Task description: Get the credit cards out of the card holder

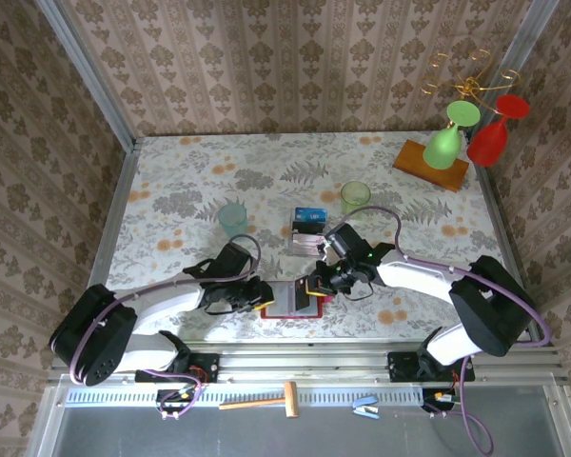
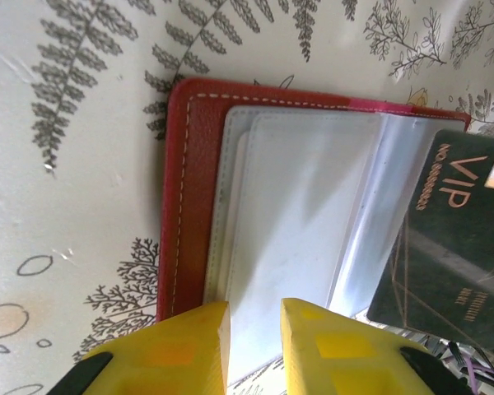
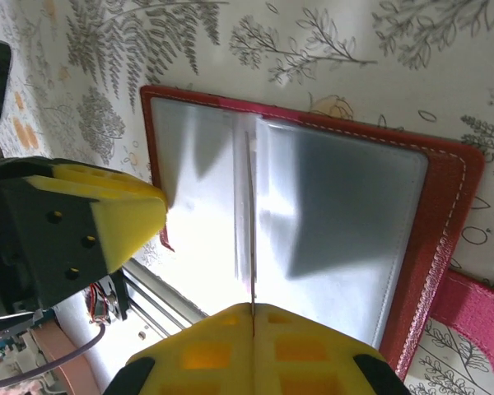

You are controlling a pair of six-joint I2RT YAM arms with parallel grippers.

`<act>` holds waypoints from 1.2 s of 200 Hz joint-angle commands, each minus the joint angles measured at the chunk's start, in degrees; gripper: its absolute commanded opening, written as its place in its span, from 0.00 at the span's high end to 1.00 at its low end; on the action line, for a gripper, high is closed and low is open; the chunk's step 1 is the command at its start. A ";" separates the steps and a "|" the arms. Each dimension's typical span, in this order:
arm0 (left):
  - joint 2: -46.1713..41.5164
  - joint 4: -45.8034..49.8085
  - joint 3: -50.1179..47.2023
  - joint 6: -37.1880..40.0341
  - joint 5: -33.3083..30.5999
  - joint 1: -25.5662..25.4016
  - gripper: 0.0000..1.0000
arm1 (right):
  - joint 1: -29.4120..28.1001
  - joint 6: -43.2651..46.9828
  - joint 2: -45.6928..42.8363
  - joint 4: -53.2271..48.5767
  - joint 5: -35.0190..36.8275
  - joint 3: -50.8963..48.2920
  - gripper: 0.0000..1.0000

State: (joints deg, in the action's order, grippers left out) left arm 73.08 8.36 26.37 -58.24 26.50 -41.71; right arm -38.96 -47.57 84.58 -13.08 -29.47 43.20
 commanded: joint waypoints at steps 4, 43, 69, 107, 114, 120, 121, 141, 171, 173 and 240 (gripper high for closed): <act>-1.66 0.34 -0.63 -1.26 -1.20 -0.31 0.76 | 0.63 4.65 -1.47 -6.50 1.99 3.37 0.95; -3.23 0.81 0.41 -1.31 -1.63 -0.13 0.76 | 1.25 11.90 -1.32 -13.07 4.17 8.07 0.96; -4.15 2.14 1.42 -0.23 -1.78 0.77 0.75 | 1.34 19.58 -2.06 -16.83 6.20 11.05 0.98; -5.39 3.90 2.41 1.82 -0.78 3.60 0.75 | 3.58 34.51 -2.62 -26.20 9.19 17.55 1.00; -5.68 4.07 2.53 2.18 -0.59 4.20 0.75 | 4.00 38.12 -2.44 -28.15 9.45 18.88 1.00; -5.90 4.25 2.63 2.54 -0.42 4.75 0.75 | 4.07 41.33 -2.36 -29.76 9.99 19.98 1.00; -5.91 4.27 2.67 2.61 -0.37 4.82 0.75 | 4.07 41.82 -2.38 -29.96 10.15 20.12 1.00; -6.41 4.93 3.07 3.79 0.37 6.49 0.75 | 4.24 51.54 -2.23 -34.01 13.09 23.51 1.00; -6.96 5.61 3.40 5.29 1.64 8.84 0.75 | 4.48 63.72 -0.22 -39.37 17.30 29.50 1.00; -6.98 5.61 3.46 5.32 1.74 8.95 0.74 | 4.50 64.13 0.10 -39.74 17.44 29.99 1.00; -8.22 8.35 4.13 8.81 4.26 14.12 0.73 | 4.59 80.46 13.98 -54.25 23.84 47.90 1.00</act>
State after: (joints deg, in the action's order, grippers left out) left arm 66.13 14.17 28.64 -52.36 28.80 -29.26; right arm -34.63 24.01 94.24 -58.70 -10.59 85.93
